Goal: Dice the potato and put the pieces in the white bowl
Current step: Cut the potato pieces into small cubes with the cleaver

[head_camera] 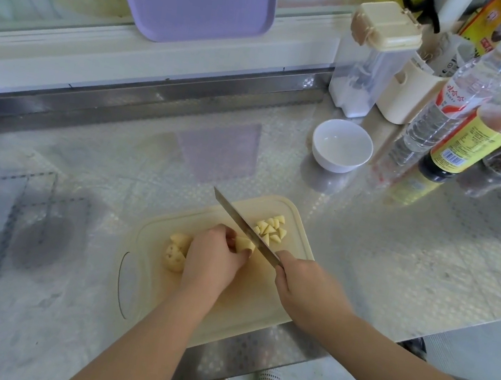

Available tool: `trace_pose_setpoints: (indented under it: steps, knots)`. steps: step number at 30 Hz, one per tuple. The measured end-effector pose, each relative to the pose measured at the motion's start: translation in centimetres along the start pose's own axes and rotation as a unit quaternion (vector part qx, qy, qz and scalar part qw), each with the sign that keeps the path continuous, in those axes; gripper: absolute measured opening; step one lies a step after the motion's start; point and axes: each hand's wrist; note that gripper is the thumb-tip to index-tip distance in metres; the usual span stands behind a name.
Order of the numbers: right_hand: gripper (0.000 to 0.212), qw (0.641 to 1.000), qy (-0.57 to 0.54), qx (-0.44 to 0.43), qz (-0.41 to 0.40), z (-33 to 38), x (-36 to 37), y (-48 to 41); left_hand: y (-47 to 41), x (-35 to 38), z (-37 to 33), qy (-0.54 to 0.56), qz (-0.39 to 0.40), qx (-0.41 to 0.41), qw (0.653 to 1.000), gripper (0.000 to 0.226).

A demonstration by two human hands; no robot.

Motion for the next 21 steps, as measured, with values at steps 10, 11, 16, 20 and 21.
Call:
trace_pose_setpoints:
  steps: [10,11,16,20,21]
  knots:
    - [0.023,1.0,0.02,0.001,0.019,-0.3,0.5,-0.6,0.2,-0.2,-0.2,0.006,0.01,-0.009,1.0,0.04]
    - [0.023,1.0,0.018,0.003,0.02,-0.4,0.7,-0.7,0.2,-0.2,-0.3,0.006,0.013,-0.011,1.0,0.039]
    - [0.023,0.999,0.01,0.019,0.026,-0.7,1.3,-1.5,0.3,-0.2,-0.4,0.015,0.021,-0.009,1.0,0.031]
    - [0.022,0.999,0.004,0.024,0.026,-0.8,1.3,-2.0,0.2,-0.3,-0.2,0.015,0.033,-0.004,0.999,0.03]
    - [0.02,0.999,-0.004,0.025,0.023,-0.9,1.2,-2.1,0.2,-0.4,-0.1,0.012,0.038,0.001,0.999,0.029]
Point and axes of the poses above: each hand's wrist, its own y-axis away from the middle knuckle, its own x-axis out of the palm, z = x × y, and after that the axes turned 14 degrees about -x, right-handed
